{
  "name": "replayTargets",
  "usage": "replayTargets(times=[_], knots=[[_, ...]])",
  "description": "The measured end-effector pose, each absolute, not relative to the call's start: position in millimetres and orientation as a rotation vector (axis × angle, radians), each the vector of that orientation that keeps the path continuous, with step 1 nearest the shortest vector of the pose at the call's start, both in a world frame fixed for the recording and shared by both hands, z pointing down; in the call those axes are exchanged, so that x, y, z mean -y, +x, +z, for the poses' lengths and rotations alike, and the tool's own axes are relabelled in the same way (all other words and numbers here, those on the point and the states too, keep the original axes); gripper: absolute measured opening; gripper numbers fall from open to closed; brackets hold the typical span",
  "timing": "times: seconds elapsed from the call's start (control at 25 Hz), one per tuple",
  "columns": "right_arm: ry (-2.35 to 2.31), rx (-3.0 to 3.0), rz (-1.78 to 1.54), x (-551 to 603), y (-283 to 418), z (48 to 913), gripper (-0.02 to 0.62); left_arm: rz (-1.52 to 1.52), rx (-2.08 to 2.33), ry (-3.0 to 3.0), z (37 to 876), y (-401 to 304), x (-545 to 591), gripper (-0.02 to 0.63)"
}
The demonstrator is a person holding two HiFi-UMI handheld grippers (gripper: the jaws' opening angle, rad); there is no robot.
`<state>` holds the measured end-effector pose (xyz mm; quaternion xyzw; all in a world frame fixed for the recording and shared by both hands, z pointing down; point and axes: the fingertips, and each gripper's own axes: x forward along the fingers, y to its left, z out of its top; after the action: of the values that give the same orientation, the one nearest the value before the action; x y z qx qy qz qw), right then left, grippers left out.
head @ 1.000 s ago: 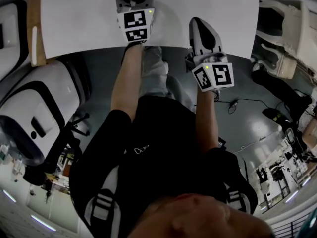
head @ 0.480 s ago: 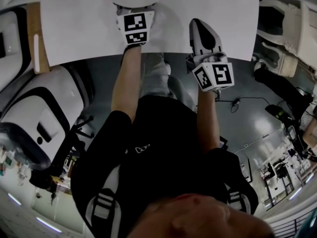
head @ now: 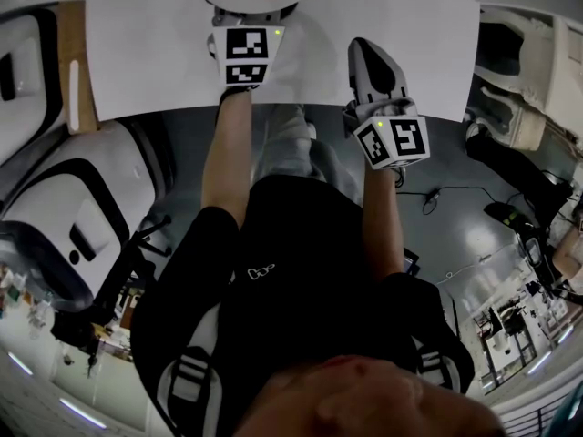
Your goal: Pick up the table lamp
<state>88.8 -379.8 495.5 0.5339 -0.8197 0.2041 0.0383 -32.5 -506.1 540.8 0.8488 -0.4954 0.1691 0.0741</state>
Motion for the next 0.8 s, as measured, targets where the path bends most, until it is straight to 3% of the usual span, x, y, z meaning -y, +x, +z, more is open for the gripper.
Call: replayTargets(times=[0.8], knots=[[1.744, 2.634, 0.326, 434.4, 78.5, 388.5, 0.018, 0.433, 1.451, 2.655, 416.6, -33.3, 496.1, 0.11]])
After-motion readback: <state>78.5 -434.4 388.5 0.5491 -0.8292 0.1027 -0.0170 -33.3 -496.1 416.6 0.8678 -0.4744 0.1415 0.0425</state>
